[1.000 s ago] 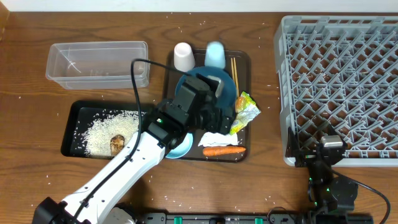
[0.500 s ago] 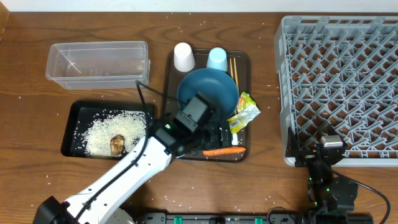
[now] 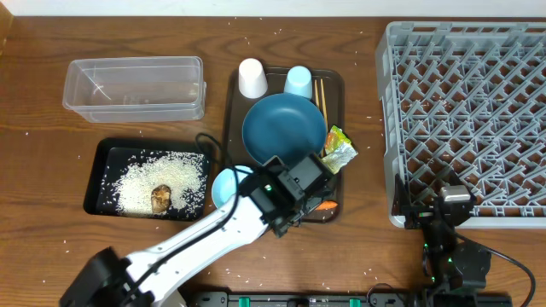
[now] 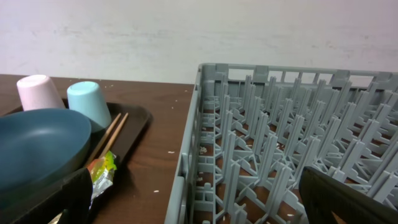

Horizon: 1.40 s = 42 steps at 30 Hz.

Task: Sort waste into correct bins and load items into the dishwasher rack
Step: 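Release the plate and move the left gripper down to the carrot, then close the left gripper around the orange carrot beside the tissue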

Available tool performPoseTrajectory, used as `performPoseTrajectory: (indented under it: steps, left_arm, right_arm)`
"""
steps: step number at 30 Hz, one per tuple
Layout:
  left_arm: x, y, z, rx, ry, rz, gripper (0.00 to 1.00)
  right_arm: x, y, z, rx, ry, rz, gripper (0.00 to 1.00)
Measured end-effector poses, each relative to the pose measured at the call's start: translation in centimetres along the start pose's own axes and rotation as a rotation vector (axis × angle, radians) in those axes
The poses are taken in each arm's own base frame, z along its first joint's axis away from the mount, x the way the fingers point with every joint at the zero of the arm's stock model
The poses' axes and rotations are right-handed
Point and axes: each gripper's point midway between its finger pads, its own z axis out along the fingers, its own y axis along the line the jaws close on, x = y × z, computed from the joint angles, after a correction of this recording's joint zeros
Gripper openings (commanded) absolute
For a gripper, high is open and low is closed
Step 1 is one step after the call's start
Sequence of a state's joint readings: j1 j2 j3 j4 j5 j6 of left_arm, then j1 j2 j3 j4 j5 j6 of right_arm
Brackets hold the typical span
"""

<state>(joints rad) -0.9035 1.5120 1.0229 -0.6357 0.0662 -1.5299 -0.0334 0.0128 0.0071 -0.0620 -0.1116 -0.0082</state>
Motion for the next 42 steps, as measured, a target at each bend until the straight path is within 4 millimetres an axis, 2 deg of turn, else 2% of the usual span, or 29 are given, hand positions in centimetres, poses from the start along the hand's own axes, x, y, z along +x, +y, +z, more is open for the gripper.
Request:
performPoseTrajectory:
  steps: [5,8,16,22,24,25,32,40,42]
  left_arm:
    - [-0.1,0.0,1.9,-0.024,-0.005,-0.141,0.99]
    - [0.0,-0.5,2.3,-0.012,0.001,-0.195,0.96]
    - [0.2,0.1,3.4,-0.048,0.000,-0.347,0.96]
    - [0.2,0.0,5.6,-0.062,-0.005,-0.418,0.96]
    - [0.2,-0.1,6.2,-0.063,-0.005,-0.430,0.77]
    - [0.2,-0.2,6.4,-0.062,-0.007,-0.438,0.73]
    - [0.1,0.3,7.4,-0.083,-0.019,-0.453,0.72]
    - [0.1,0.6,7.7,-0.098,-0.021,-0.459,0.53]
    - [0.1,0.7,7.7,-0.102,-0.021,-0.460,0.51]
  right_arm:
    - [0.0,0.0,0.0,0.000,0.000,0.000,0.99]
    - [0.0,0.0,0.0,0.000,0.000,0.000,0.99]
    - [0.0,0.0,0.0,0.000,0.000,0.000,0.99]
    - [0.0,0.0,0.0,0.000,0.000,0.000,0.99]
    - [0.0,0.0,0.0,0.000,0.000,0.000,0.99]
    - [0.0,0.0,0.0,0.000,0.000,0.000,0.99]
    - [0.0,0.0,0.0,0.000,0.000,0.000,0.99]
    - [0.0,0.0,0.0,0.000,0.000,0.000,0.99]
    - [0.0,0.0,0.0,0.000,0.000,0.000,0.99]
